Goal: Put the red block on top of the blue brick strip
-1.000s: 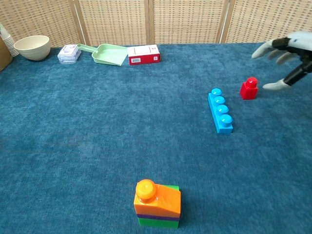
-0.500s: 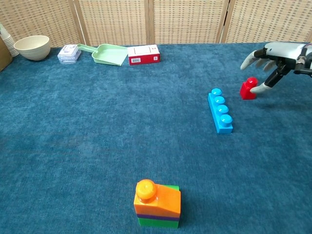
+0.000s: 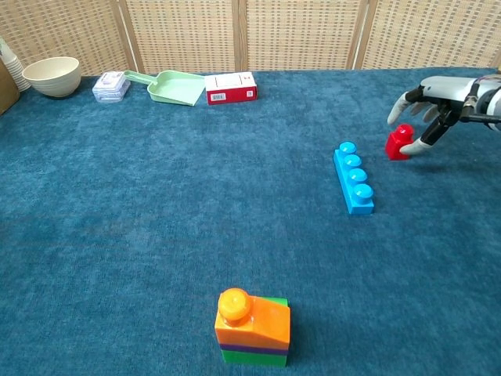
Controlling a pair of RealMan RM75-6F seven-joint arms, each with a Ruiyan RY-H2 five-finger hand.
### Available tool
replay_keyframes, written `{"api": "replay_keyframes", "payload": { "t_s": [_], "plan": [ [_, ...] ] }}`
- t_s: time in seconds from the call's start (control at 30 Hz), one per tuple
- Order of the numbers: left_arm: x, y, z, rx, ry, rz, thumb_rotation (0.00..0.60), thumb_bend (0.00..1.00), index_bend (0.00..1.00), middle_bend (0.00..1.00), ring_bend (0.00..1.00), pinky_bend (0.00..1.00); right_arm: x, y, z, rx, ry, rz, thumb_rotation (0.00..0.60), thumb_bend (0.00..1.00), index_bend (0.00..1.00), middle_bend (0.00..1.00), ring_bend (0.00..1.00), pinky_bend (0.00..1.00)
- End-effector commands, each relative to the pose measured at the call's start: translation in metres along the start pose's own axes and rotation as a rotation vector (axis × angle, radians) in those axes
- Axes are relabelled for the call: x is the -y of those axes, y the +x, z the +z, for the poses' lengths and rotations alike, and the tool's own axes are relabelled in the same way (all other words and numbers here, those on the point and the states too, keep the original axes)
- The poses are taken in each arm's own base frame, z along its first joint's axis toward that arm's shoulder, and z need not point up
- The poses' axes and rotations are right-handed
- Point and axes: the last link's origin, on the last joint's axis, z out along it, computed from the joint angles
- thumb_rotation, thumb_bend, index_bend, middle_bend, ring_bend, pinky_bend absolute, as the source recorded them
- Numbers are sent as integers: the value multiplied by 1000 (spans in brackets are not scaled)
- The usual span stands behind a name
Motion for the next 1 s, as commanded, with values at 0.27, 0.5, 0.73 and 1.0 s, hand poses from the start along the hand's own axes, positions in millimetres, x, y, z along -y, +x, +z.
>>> {"api": "replay_keyframes", "payload": {
  "t_s": [0.27,0.5,0.73,1.0],
  "plan": [
    [5,0,0,-2,9,-2,600,468,516,370,308,153,3,-5,11,9,-16,-22,600,234,328,168,148,216],
    [7,-1,-1,-3,14,-7,600,468,515,368,309,153,5,-4,16,7,-22,-38,600,238,363,172,148,217],
    [8,-1,-1,-3,16,-9,600,468,516,366,308,153,5,-4,17,3,-27,-48,600,239,388,175,152,219],
    [9,-1,-2,-4,19,-8,600,468,515,365,308,154,5,-4,19,4,-32,-57,600,240,424,177,154,227]
  ]
}}
